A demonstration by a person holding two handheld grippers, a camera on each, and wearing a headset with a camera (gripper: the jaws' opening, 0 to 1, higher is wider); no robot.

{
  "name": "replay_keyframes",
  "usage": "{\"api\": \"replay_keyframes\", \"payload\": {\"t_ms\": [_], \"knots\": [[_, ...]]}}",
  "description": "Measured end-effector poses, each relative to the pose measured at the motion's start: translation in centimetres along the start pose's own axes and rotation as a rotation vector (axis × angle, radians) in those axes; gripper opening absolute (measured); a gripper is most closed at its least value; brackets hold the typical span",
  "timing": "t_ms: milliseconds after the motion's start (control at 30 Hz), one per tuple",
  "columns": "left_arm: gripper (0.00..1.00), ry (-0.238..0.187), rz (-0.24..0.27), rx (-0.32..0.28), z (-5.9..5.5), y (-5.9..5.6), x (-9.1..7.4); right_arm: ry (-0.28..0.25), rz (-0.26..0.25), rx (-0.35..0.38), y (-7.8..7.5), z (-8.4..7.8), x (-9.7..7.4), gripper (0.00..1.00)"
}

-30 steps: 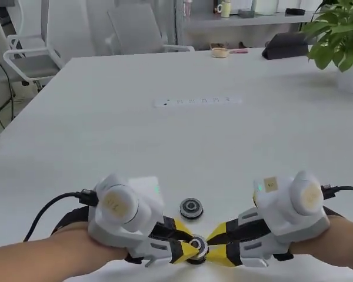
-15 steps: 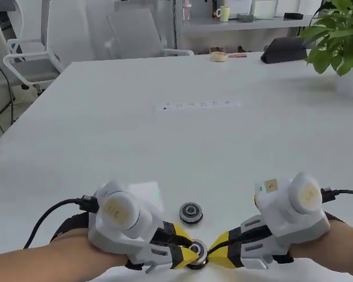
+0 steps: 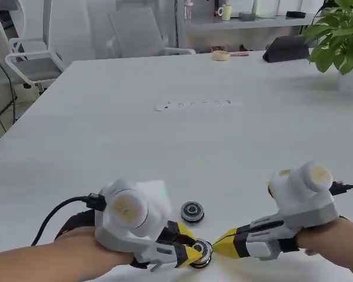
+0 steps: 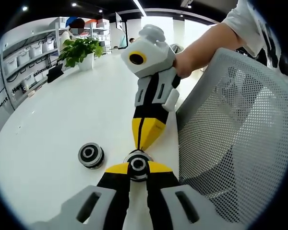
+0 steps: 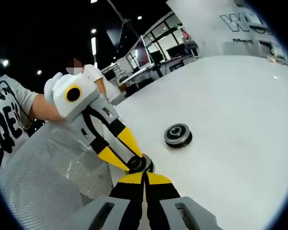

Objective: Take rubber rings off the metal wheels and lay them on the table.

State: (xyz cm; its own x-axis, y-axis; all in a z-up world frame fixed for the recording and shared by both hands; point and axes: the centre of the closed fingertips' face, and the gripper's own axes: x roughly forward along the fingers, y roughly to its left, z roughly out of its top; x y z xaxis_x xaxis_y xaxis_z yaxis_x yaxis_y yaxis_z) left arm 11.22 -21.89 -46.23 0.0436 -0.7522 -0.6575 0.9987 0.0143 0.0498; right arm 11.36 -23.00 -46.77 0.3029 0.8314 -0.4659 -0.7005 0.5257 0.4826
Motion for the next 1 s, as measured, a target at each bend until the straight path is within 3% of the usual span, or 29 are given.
{"api": "replay_keyframes", "payload": {"t_ms": [167, 500, 567, 600, 633, 667, 700, 1000], "knots": [[0.07, 0.009, 0.011, -0.003, 0.2, 0.1, 0.3, -0.019, 0.007, 0.06, 0.0, 0.2, -0.2, 0.0], [0.06, 0.022, 0.021, -0.003, 0.3, 0.3, 0.4, -0.027, 0.04, 0.046, 1.2, 0.8, 0.5, 0.0], [0.06, 0.018, 0.022, -0.007, 0.3, 0.3, 0.4, -0.056, 0.078, 0.043, 2.0, 1.5, 0.8, 0.0], [0.06, 0.017, 0.023, -0.007, 0.4, 0.3, 0.4, -0.092, 0.16, 0.057, 3.7, 2.4, 0.9, 0.0], [0.06, 0.013, 0.022, -0.006, 0.4, 0.3, 0.4, -0.059, 0.102, 0.025, 3.0, 2.2, 1.0, 0.0], [0.06, 0.01, 0.021, -0.007, 0.4, 0.3, 0.4, -0.049, 0.089, -0.031, 2.7, 2.2, 1.1, 0.0], [0.06, 0.008, 0.02, -0.004, 0.4, 0.3, 0.4, -0.05, 0.093, -0.009, 2.8, 2.0, 1.0, 0.0], [0.07, -0.011, 0.006, 0.015, 0.5, 0.3, 0.3, -0.053, 0.063, -0.03, 1.8, 1.5, 0.3, 0.0]]}}
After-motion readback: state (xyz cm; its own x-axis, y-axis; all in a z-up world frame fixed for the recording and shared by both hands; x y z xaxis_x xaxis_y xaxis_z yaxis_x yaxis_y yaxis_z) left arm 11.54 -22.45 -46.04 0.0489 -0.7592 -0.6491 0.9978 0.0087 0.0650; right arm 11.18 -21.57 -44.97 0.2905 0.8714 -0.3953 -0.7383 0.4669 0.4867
